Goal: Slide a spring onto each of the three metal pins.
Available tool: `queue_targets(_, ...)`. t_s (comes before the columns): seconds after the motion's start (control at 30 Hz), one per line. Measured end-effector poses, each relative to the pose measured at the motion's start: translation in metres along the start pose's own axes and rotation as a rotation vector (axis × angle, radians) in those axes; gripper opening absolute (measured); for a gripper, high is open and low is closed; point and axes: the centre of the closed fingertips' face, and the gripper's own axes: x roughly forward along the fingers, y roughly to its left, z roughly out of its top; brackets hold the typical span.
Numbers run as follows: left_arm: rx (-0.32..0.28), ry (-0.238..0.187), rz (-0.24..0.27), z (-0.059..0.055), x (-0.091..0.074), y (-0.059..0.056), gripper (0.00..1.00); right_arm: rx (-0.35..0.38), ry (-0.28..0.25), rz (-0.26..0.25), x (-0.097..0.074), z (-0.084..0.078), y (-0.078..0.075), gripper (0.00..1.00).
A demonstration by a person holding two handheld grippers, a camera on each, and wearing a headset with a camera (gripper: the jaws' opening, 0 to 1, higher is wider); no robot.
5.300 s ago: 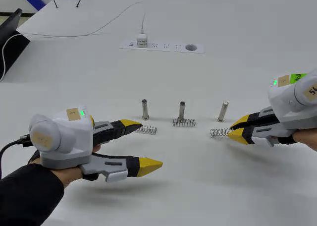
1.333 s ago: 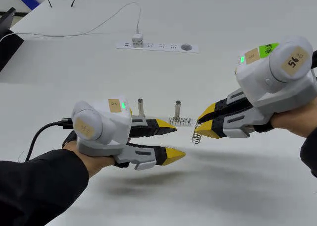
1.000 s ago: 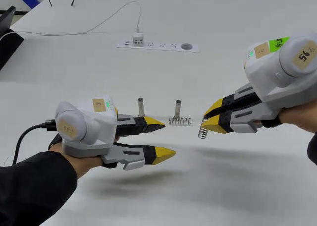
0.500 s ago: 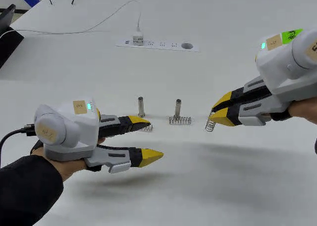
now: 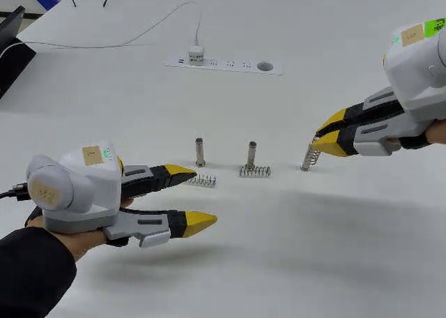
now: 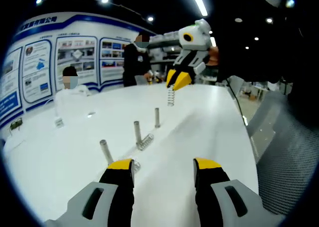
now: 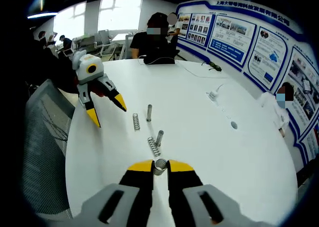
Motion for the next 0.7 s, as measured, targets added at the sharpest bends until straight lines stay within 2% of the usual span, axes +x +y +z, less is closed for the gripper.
queue_targets(0.37, -0.014, -0.003, 0.017, -0.003, -0.003, 0.002, 0.49, 0.011, 0.003, -0.037, 0.001, 0.000, -0.024, 0.11)
queue_targets(0.7, -0.024, -0.005, 0.029, -0.004, -0.006, 0.004, 0.50, 0.044, 0.009, -0.067, 0.009, -0.008, -0.039, 0.11)
